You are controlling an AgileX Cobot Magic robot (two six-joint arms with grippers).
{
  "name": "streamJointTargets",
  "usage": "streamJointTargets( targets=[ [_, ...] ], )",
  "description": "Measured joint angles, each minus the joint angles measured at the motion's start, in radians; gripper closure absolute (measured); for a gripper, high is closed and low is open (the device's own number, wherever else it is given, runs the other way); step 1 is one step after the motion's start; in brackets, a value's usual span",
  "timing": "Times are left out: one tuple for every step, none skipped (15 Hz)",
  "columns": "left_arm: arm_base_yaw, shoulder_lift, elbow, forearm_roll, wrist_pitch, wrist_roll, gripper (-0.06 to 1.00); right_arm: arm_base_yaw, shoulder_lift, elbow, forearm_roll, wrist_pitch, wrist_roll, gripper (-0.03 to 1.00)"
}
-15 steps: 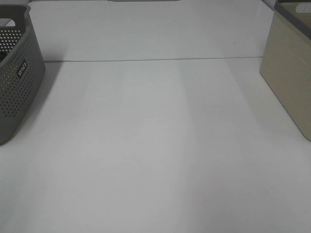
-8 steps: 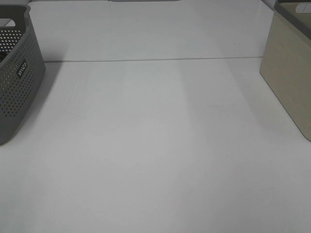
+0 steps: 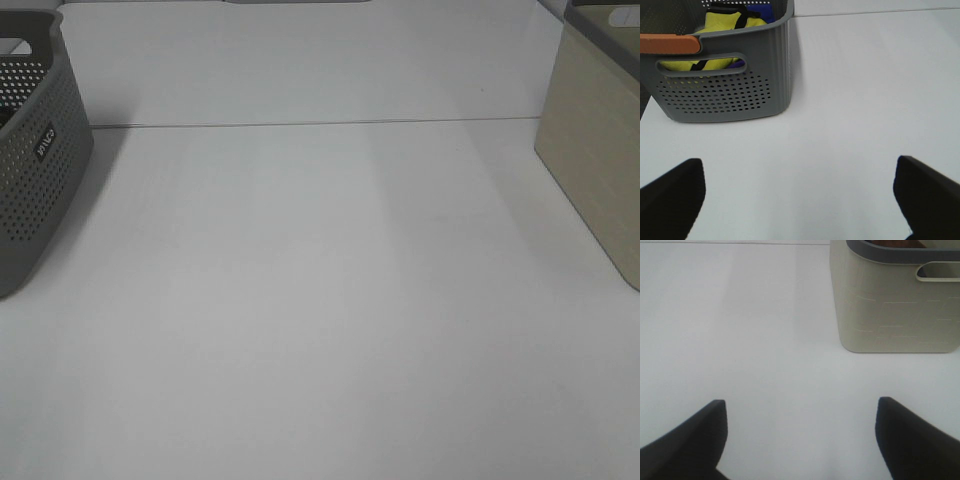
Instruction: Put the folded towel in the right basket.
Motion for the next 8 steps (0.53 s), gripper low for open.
streamJointTargets(
  targets=[
    [0.0, 0.0, 0.0, 0.0, 0.0, 0.0, -0.03, 0.0, -0.001, 0.007, -0.003, -0.001, 0.0, 0.2],
    [0.0, 0.0, 0.0, 0.0, 0.0, 0.0, -0.03, 0.0, -0.001, 0.007, -0.004, -0.006, 0.0, 0.2],
    [0.0, 0.0, 0.0, 0.0, 0.0, 0.0, -0.03, 0.0, -0.001, 0.007, -0.004, -0.006, 0.0, 0.2],
    [0.0, 0.0, 0.0, 0.0, 0.0, 0.0, -0.03, 0.0, -0.001, 0.007, -0.004, -0.006, 0.0, 0.2],
    [0.0, 0.0, 0.0, 0.0, 0.0, 0.0, -0.03, 0.0, -0.001, 0.007, -0.005, -0.006, 0.0, 0.2],
    [0.0, 0.0, 0.0, 0.0, 0.0, 0.0, -0.03, 0.0, -0.001, 0.007, -0.005, -0.007, 0.0, 0.2],
    [0.0, 0.0, 0.0, 0.0, 0.0, 0.0, -0.03, 0.0, -0.001, 0.007, -0.005, -0.007, 0.0, 0.2],
    [0.0, 0.0, 0.0, 0.0, 0.0, 0.0, -0.03, 0.0, -0.001, 0.007, -0.005, -0.007, 0.0, 0.2]
  ],
)
